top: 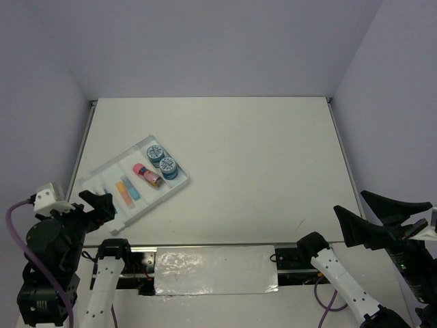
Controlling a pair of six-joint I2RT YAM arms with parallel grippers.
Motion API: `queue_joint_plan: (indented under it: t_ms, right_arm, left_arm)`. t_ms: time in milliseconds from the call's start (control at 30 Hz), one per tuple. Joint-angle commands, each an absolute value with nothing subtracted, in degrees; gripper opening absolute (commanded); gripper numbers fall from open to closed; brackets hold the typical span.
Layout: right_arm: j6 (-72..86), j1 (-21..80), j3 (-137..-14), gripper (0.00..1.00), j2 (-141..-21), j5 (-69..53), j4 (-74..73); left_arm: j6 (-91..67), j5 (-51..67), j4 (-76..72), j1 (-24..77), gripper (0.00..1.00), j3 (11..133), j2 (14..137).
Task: Sort the stationery into containers
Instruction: Reset both arms
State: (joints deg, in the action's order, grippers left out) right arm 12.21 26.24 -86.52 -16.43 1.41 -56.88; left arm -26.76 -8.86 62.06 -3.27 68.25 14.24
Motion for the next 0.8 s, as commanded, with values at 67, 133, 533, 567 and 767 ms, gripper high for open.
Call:
queue_joint_plan:
  t_ms: [67, 133, 533, 567, 767]
  right_arm:
    - [9.0, 26.3, -87.6, 1.0, -15.3, 6.6, -69.2]
    - [9.1, 26.3, -86.4, 1.0, -13.9, 6.9, -69.4]
    - [10.5, 26.3, -83.8, 1.0, -13.2, 8.8, -70.6]
    - [10.5, 26.3, -83.7, 1.0, -13.2, 8.8, -70.7]
    - [11.2, 26.3, -82.6, 1.0, -12.6, 8.5, -70.2]
  left_arm:
    - [-25.2, -9.2, 62.8, -1.1, 0.99, 67.8, 14.9]
    - [-25.1, -9.6, 63.0, -0.9, 0.99, 68.9, 15.5]
    - [-23.0, -7.9, 62.3, 2.5, 0.99, 69.1, 15.5]
    - [-23.0, -7.8, 62.4, 2.7, 0.99, 68.9, 15.6]
    - [-22.9, -8.1, 62.1, 3.4, 0.99, 68.6, 15.5]
